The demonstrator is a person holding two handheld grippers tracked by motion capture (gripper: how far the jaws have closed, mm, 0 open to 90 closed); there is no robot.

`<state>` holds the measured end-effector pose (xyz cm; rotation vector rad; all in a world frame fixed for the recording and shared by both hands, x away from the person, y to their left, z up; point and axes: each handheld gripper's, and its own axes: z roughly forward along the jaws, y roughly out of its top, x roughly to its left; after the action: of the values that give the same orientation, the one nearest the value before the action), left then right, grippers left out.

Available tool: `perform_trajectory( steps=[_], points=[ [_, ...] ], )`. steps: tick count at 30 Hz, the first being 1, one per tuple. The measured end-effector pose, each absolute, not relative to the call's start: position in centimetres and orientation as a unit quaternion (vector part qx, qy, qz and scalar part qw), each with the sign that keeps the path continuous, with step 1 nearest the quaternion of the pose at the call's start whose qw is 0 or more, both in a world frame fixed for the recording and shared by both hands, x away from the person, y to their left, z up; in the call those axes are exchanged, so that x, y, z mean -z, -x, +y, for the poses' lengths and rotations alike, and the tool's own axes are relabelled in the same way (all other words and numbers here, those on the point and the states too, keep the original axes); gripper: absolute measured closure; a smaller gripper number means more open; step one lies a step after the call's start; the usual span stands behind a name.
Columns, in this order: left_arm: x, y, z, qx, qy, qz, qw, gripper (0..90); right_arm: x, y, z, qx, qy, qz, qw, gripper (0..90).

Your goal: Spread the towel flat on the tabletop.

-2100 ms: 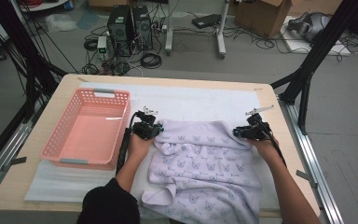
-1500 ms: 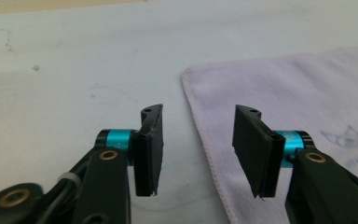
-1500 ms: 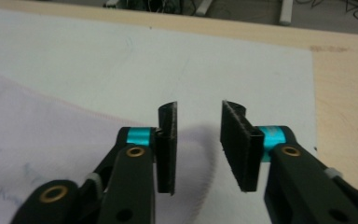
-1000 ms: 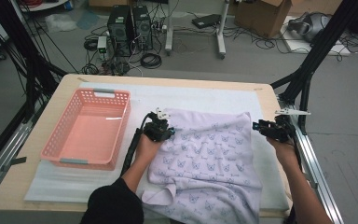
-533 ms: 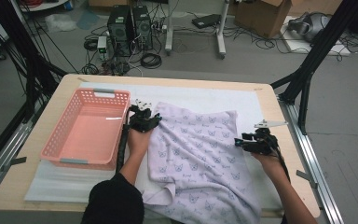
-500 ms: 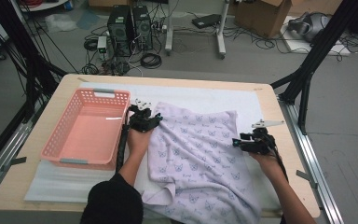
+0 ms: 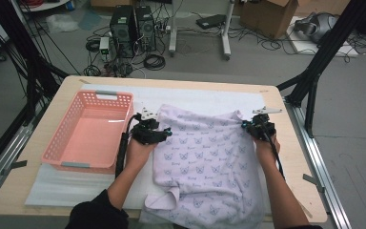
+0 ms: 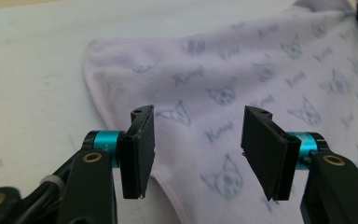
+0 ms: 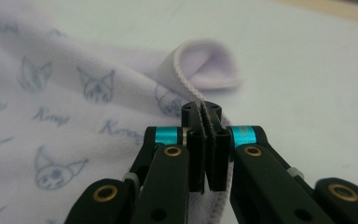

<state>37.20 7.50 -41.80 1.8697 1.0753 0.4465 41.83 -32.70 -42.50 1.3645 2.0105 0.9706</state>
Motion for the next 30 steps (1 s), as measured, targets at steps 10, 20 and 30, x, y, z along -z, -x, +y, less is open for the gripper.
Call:
perform_trajectory(
  steps=[10, 20, 30],
  points=[
    [43.6, -35.5, 6.9, -0.169, -0.797, 0.424, 0.395, 42.8, 41.2, -40.8, -33.1, -0.39, -0.505, 0.726, 0.255, 65.1],
    [44.9, -34.8, 7.1, -0.199, -0.793, 0.439, 0.372, 36.8, 38.9, -36.5, -33.5, -0.428, -0.449, 0.754, 0.214, 50.6],
    [43.8, -37.3, 5.8, -0.214, -0.79, 0.439, 0.371, 86.6, 41.0, -33.8, -32.8, -0.403, -0.403, 0.811, 0.132, 35.9]
  ],
)
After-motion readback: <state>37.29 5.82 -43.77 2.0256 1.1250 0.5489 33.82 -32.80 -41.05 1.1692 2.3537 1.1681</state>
